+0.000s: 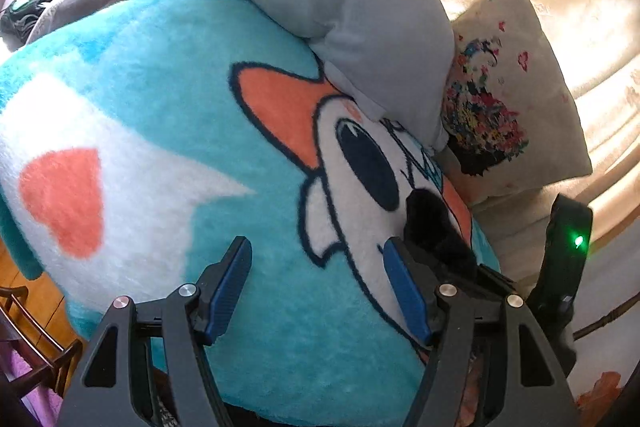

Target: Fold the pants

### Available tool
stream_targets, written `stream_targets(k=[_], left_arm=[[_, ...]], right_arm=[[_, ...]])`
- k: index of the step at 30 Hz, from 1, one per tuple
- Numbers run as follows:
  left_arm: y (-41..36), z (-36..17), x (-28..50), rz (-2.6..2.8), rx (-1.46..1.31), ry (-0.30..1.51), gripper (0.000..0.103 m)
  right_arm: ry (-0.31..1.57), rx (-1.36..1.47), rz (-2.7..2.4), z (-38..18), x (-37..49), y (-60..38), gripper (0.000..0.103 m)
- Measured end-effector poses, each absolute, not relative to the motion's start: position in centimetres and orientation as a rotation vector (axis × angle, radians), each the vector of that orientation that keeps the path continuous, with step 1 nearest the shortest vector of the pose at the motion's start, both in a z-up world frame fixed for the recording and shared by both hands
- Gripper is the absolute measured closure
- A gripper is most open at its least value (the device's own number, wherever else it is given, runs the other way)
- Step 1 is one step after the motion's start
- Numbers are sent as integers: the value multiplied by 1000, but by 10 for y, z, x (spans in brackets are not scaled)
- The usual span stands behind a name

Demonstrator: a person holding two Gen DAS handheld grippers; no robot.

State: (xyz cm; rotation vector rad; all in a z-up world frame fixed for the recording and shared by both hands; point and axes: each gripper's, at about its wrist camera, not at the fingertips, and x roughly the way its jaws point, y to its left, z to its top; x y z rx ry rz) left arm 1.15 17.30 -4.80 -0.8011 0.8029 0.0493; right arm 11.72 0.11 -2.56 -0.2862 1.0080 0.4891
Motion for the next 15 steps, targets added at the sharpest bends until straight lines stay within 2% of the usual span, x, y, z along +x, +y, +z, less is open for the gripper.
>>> stream_targets(k=[4,15], left_arm=[[153,-45,17,2,-768,824,36],[68,-34,39,-176,-644,887,36]], right_arm=[[993,-206,510,-18,116,-10,70],[893,114,575,39,102,-102,71]])
